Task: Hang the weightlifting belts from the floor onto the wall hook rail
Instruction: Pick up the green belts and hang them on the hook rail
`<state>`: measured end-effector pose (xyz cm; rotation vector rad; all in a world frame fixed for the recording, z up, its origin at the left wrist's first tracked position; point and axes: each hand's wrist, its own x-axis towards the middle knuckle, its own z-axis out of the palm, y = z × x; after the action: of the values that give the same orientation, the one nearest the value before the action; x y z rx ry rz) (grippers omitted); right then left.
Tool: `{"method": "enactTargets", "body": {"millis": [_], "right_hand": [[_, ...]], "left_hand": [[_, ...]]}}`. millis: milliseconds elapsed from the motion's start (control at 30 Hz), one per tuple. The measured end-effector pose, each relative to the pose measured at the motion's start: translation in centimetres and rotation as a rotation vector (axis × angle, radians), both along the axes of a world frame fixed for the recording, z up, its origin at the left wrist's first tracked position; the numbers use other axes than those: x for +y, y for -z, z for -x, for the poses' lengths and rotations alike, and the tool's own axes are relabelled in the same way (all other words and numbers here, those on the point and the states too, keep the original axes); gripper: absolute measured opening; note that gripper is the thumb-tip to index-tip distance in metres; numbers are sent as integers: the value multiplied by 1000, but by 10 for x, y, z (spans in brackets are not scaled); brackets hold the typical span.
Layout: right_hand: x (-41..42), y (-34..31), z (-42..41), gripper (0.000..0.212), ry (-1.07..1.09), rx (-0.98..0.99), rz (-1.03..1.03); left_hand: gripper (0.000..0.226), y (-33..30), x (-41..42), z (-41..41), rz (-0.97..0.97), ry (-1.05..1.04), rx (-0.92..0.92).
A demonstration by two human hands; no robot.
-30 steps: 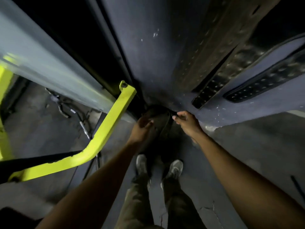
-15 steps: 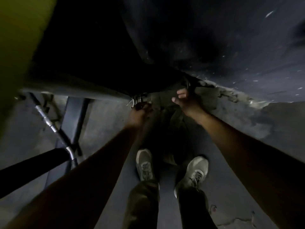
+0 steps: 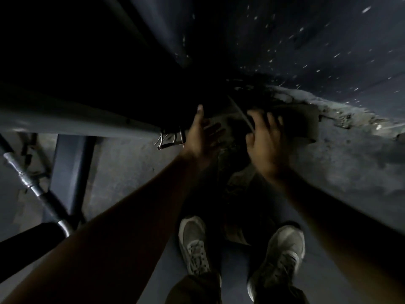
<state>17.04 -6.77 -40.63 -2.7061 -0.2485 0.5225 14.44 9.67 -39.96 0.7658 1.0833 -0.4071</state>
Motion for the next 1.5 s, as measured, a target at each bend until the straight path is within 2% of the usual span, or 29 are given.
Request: {"method": "enactTargets", "body": {"millis": [33,100,167,267,400,500,533,600,633,700,767,833,867,900,967,1067,1300,1433,1500], "right_hand": [[-7,-18,20,55,-35,-41,10],[-26,-48,57,55,-127,-82,65],[-45,-73,83,60,-203,-28,140],[-68,-107,97,68,-294,20,226],[-78,-144,91,57,-423,12,168],[-80,-177,87,54,-448,54,65],[-81,-192,85,54,-351,85,-33],[-83,-226,76,45,-25,142,-302],[-84,-242,68,39,140,139,-401],[-88,-276,48,39,400,178,-460],[-97,-312,26,58,645,450,-503],[-107,-357,10,75,846,867,-691],[-112,-379,6,77,891,972,-770],[-116,-401,5,73,907,986,-825],[-118,-444,9,59,908,887,-889],[-112,-511,33,41,862,778,-943],[-114,-669,90,38,740,607,-1021],[-122,-760,123,10,589,466,-1039],[-130,-806,135,12,518,380,-1069]], "left_hand": [[61,-12,-3,-5,13,-36,0],[48,-39,-11,-17,-53,-46,46],[38,-68,-21,-22,-145,-12,134],[22,-101,-33,-9,-162,45,191],[31,-142,-41,17,-200,39,148],[15,-177,-45,32,-219,3,101],[20,-188,-48,37,-242,58,69],[34,-216,-57,50,-310,181,-26],[32,-235,-63,57,-318,202,-74],[25,-278,-78,75,-362,288,-183],[24,-326,-94,95,-371,435,-330],[30,-375,-107,115,-345,555,-477],[34,-398,-111,126,-331,596,-534],[39,-420,-114,136,-319,626,-579],[47,-455,-115,155,-292,650,-635],[44,-505,-108,176,-264,675,-670],[54,-636,-105,200,-306,744,-668],[47,-726,-106,191,-288,623,-675],[51,-781,-111,184,-243,532,-699]]}}
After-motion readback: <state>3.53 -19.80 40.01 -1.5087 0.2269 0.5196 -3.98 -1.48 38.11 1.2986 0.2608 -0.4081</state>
